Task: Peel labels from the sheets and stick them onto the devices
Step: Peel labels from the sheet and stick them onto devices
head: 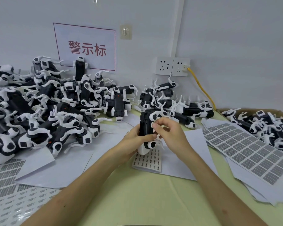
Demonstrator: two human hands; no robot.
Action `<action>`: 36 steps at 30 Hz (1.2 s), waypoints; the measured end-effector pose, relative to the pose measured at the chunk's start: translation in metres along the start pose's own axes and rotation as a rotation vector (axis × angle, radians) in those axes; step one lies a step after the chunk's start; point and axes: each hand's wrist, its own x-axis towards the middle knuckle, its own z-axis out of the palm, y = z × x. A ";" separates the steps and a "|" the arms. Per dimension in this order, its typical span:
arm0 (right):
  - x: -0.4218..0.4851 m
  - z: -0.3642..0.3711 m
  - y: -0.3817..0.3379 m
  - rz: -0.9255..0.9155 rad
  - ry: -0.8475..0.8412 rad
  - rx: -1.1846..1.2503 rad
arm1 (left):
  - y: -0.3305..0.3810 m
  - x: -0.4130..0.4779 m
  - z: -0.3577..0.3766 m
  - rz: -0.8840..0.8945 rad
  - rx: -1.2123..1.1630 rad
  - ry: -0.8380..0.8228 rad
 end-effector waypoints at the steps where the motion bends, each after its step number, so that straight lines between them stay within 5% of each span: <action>1: 0.000 0.000 0.000 0.004 0.002 -0.006 | 0.000 0.000 0.000 0.002 0.003 0.006; 28: -0.002 0.000 0.009 0.113 0.173 0.018 | -0.010 0.003 0.003 0.081 0.059 0.040; 36: -0.001 0.005 0.006 0.127 -0.104 0.163 | -0.003 0.005 -0.005 -0.017 -0.116 -0.050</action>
